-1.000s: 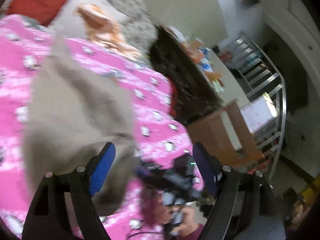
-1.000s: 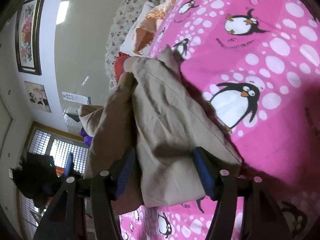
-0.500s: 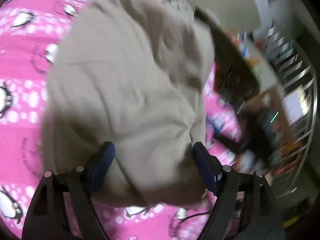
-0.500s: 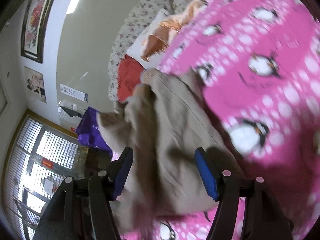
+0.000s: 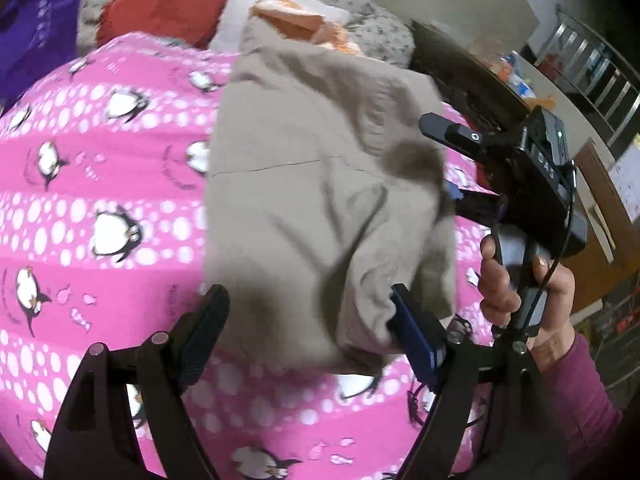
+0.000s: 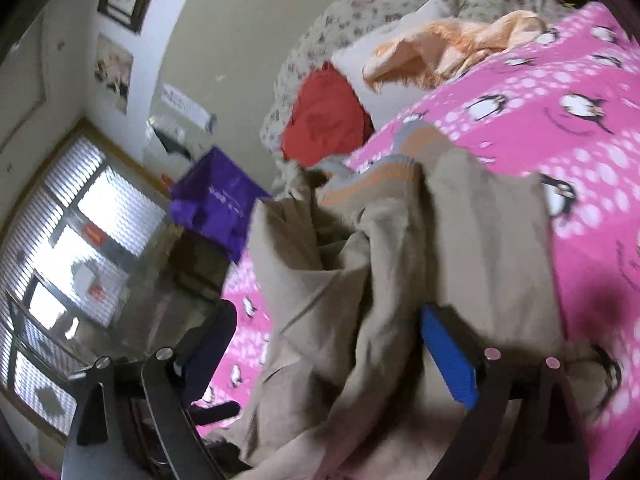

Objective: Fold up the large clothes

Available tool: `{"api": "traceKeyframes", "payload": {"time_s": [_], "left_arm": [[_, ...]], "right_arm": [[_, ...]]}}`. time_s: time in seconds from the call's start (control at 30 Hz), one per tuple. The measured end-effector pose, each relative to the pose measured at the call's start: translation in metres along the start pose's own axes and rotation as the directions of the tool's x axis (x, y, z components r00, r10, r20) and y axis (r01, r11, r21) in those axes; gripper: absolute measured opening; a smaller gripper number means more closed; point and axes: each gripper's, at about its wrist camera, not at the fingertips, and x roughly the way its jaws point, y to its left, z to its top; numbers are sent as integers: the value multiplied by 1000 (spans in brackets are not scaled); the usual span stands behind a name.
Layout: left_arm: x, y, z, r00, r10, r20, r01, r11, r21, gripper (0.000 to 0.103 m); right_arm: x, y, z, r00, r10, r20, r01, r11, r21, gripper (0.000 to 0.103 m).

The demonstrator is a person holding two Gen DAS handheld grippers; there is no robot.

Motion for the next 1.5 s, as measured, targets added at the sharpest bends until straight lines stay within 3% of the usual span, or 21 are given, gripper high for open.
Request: {"api": "traceKeyframes", "payload": {"time_s": [0.03,0.1,0.13,0.17,0.37,0.47,0.5,0.53,0.6,0.67,0.73,0.8,0.87,0.9,1.2,1.23,1.27,1.33,1.43,1.5], "left_arm": [[-1,6,-3,1000,-10,-4,10,1000,-29,81],[1,9,0,999,-53,-5,52,995,-91,81],[-2,10,0,997,-82,5,83,991,-107,81],[-3,10,1,995,-96,17,97,989,-108,81],[-8,13,7,998,-47,44,50,996,-77,81],[6,12,10,999,25,23,-24,998,-57,81],[11,13,10,1000,26,15,-26,998,-61,81],[16,11,14,1000,23,10,-22,998,-67,81],[23,8,15,999,33,-2,-33,997,-69,81],[26,7,16,999,44,-5,-45,997,-60,81],[29,5,16,999,42,-9,-43,998,-54,81],[32,3,18,999,47,-13,-48,998,-47,81],[33,-2,18,999,51,-9,-51,998,-31,81],[34,-4,17,998,57,-8,-57,998,-24,81],[31,-10,18,997,81,-5,-81,997,-20,81],[30,-11,18,997,83,-4,-83,996,-20,81],[29,-13,19,996,84,-5,-84,996,-19,81],[29,-16,20,996,84,-12,-84,996,-13,81],[29,-17,18,996,85,-10,-85,996,-1,81],[34,-17,15,996,83,-18,-83,997,-1,83]], "right_arm": [[6,2,1,1000,-19,-14,19,1000,-10,92],[21,8,5,997,-77,-22,76,996,-52,65],[24,11,6,993,-113,-15,112,991,-78,24],[27,16,8,988,-156,-9,154,982,-112,9],[-10,19,27,977,-173,125,184,979,-85,7],[-12,-2,36,932,-334,140,347,934,-81,7],[-8,-15,36,910,-395,128,405,911,-74,7],[-6,-27,35,905,-412,108,418,908,-38,7],[-6,-45,33,921,-383,71,381,924,36,8],[-18,-48,29,927,-368,71,363,929,79,27],[-35,-40,29,917,-390,85,382,920,91,35],[-51,-32,26,927,-366,85,359,929,90,45],[-64,-17,17,945,-320,60,316,946,74,71],[-68,-8,10,948,-315,41,313,948,53,75],[-66,43,-41,974,-222,-40,218,973,-72,75],[-62,43,-46,975,-216,-53,212,974,-82,72],[-55,43,-50,969,-237,-76,228,968,-105,56],[-44,39,-55,940,-324,-108,302,936,-179,9],[-57,23,-55,914,-402,-51,387,904,-180,6],[-64,2,-55,876,-482,-27,472,866,-164,0]]}}
